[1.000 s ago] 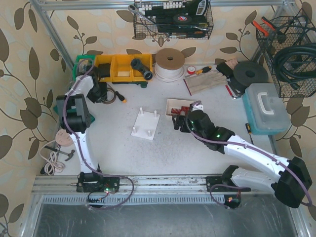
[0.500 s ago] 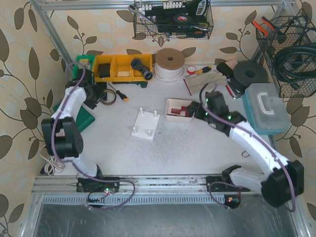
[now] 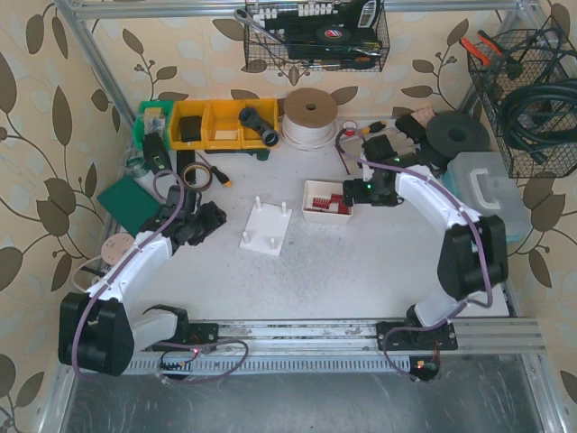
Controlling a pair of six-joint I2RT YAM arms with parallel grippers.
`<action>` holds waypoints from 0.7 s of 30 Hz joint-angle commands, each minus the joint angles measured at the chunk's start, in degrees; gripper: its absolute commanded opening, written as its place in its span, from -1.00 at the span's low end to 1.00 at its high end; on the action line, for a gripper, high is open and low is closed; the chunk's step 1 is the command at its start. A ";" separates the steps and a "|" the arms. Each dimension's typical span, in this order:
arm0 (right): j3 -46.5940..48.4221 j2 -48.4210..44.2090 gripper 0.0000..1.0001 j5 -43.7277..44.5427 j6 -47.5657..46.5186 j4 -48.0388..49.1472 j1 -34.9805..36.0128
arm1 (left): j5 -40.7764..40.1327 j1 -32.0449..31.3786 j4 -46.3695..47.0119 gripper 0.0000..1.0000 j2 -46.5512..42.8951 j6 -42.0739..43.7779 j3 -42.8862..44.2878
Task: Install the large spring
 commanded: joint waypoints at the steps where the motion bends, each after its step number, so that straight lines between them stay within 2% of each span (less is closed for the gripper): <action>1: 6.87 8.17 0.95 3.16 -4.32 -3.37 -0.32 | 3.92 -0.61 11.79 0.48 -3.27 0.90 -4.19; 4: 11.89 14.89 0.87 4.74 -5.43 -5.60 -0.23 | 4.38 -1.07 13.20 0.49 -3.20 2.70 -3.53; 7: 12.57 16.80 0.84 9.39 -5.00 -6.89 -0.19 | 4.61 -1.07 14.47 0.49 -1.39 3.12 -3.30; 15: 2.85 11.01 0.84 15.55 -1.30 -6.00 2.80 | 4.64 -1.07 15.35 0.49 -1.32 3.19 -3.71; 21: -2.81 5.15 0.84 19.11 3.00 -6.46 8.36 | 4.74 -0.99 15.46 0.51 -0.84 2.99 -3.71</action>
